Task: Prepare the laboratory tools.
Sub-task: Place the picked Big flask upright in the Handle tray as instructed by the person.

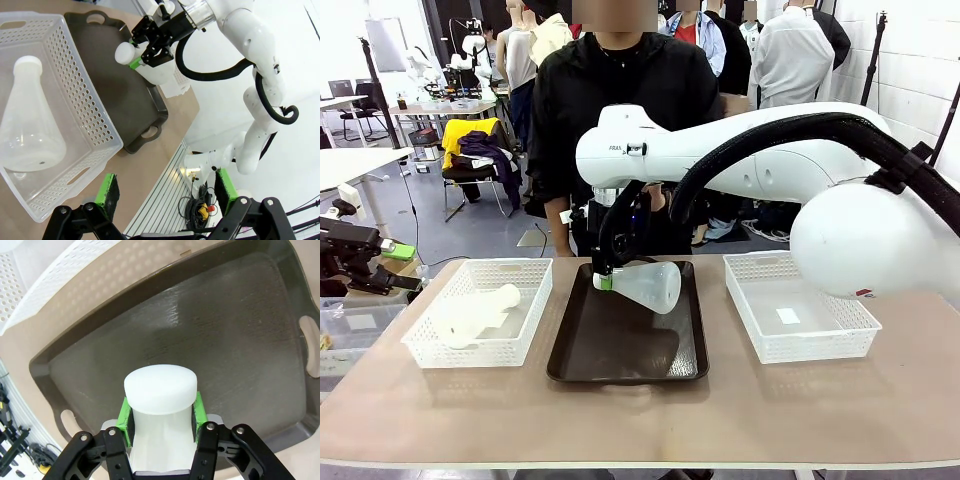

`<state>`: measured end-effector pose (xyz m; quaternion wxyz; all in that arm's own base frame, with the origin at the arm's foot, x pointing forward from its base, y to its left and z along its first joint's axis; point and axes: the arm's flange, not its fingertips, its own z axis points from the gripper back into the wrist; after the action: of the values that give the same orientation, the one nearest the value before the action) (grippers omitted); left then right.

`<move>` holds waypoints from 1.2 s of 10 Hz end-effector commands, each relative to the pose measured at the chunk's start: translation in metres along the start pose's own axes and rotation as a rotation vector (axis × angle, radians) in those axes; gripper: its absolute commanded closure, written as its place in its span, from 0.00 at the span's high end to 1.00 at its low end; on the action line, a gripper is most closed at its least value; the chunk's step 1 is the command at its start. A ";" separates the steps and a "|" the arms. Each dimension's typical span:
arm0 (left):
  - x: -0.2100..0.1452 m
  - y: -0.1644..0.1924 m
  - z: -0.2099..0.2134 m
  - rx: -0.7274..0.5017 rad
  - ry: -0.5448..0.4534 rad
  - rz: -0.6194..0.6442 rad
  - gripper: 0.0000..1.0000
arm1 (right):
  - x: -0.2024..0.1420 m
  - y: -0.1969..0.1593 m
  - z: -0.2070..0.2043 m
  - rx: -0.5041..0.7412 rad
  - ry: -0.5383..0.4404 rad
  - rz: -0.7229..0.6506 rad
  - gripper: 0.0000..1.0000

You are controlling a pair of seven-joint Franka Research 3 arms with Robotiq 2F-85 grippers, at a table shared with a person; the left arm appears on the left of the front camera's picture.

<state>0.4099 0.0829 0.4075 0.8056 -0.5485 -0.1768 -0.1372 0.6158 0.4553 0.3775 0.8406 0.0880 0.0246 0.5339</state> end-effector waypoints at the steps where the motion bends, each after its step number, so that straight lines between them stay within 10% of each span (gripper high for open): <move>1: -0.001 -0.001 0.001 0.001 -0.001 -0.002 1.00 | 0.000 0.000 0.002 -0.006 -0.010 0.001 0.00; 12: -0.001 -0.001 0.001 0.001 -0.001 -0.002 1.00 | 0.000 0.000 0.002 -0.006 -0.010 0.001 0.00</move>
<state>0.4099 0.0829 0.4075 0.8056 -0.5485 -0.1768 -0.1372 0.6158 0.4553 0.3775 0.8406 0.0880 0.0246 0.5339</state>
